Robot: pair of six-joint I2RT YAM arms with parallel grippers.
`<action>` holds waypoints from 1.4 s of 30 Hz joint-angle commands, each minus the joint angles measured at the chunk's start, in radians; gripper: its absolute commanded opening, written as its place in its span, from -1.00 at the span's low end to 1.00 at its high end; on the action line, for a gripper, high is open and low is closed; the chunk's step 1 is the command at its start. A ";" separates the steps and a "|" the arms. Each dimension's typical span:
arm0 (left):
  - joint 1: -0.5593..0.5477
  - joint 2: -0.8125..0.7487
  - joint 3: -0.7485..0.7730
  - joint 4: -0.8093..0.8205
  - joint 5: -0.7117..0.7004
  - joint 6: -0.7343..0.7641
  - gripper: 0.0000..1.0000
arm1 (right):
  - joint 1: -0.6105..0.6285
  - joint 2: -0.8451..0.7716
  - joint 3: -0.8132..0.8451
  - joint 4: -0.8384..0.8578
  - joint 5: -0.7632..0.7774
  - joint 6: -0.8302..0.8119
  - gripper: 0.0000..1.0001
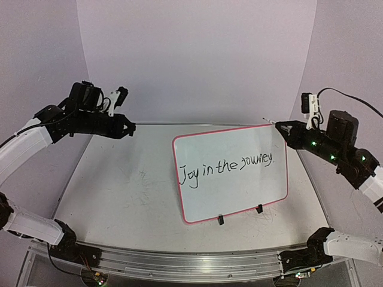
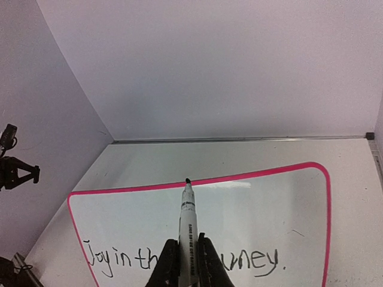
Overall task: Write a sentence on the whiteboard
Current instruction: Insert the whiteboard marker without the cap into the pen cap.
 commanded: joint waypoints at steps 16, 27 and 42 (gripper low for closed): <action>-0.414 0.115 0.000 0.065 0.388 0.326 -1.00 | 0.352 0.364 0.190 0.099 -0.545 -0.010 -1.00; -0.431 0.119 -0.014 0.065 0.402 0.345 -1.00 | 0.408 0.442 0.223 0.062 -0.575 -0.044 -1.00; -0.434 0.113 -0.019 0.062 0.414 0.342 -1.00 | 0.415 0.439 0.217 0.023 -0.545 -0.058 -1.00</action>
